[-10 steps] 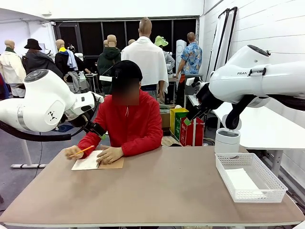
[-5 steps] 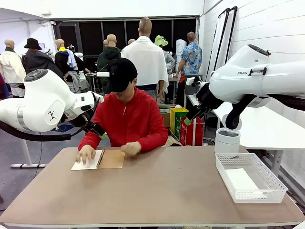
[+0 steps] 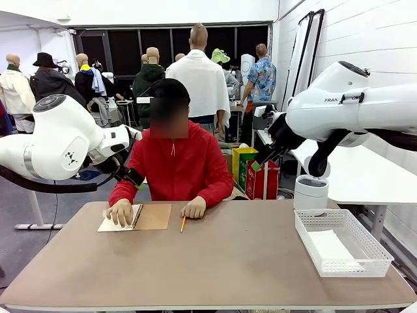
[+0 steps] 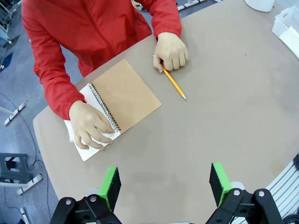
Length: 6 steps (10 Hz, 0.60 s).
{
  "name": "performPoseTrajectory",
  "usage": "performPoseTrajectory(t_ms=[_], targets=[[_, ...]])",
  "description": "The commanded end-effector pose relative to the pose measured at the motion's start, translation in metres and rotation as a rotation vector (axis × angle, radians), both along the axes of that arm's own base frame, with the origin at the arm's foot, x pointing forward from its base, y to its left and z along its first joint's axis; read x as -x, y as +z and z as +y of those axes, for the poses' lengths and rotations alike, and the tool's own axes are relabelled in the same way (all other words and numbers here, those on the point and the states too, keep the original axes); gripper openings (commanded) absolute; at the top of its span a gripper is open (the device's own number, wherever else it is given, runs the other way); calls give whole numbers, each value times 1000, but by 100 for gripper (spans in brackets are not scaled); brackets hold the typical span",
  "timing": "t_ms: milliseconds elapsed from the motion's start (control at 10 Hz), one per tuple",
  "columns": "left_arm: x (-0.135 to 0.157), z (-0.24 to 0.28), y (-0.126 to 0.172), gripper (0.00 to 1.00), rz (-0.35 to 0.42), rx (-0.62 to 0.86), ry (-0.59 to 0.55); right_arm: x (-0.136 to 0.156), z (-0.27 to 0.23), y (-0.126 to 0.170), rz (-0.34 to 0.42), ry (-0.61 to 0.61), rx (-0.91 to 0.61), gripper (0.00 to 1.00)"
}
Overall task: Sort the paper based on its condition.
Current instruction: If a person hands you a paper, place it in the Organizing basket , and if it's crumpled, put it in the Trash can.
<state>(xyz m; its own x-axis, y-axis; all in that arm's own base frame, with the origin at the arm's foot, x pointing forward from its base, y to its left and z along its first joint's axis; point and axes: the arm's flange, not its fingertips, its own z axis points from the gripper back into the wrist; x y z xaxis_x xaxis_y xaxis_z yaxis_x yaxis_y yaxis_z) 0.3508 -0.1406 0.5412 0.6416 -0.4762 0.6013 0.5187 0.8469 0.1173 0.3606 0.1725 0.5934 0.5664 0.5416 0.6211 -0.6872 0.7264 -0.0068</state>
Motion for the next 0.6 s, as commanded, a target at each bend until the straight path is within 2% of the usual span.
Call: performPoseTrajectory(t_ms=[0, 500], targets=[[0, 0, 0, 100, -4, 3, 1, 0, 0, 0, -2, -3, 5, 100], [0, 0, 0, 100, -4, 3, 1, 0, 0, 0, -2, -3, 5, 100]])
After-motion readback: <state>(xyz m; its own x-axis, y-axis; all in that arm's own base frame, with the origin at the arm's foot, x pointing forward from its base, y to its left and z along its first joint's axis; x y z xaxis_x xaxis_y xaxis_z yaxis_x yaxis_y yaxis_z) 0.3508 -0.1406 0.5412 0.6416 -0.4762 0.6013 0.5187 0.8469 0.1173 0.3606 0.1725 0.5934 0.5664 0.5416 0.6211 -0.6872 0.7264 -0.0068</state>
